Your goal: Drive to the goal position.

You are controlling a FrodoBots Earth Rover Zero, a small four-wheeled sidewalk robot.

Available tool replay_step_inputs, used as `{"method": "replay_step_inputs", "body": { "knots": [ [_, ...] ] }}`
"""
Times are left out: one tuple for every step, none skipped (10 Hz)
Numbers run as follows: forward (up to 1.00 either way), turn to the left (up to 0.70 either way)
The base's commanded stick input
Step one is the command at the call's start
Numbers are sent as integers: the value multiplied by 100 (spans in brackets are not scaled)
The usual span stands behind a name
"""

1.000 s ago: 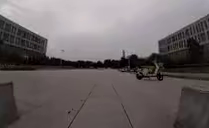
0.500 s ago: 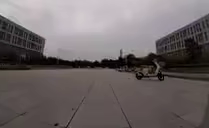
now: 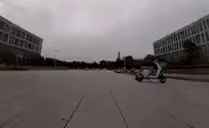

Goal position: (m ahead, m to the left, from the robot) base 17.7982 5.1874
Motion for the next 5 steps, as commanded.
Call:
{"method": "replay_step_inputs", "body": {
  "knots": [
    [70,-11],
    [70,-10],
    [70,-10],
    [70,-11],
    [70,-12]
  ]
}}
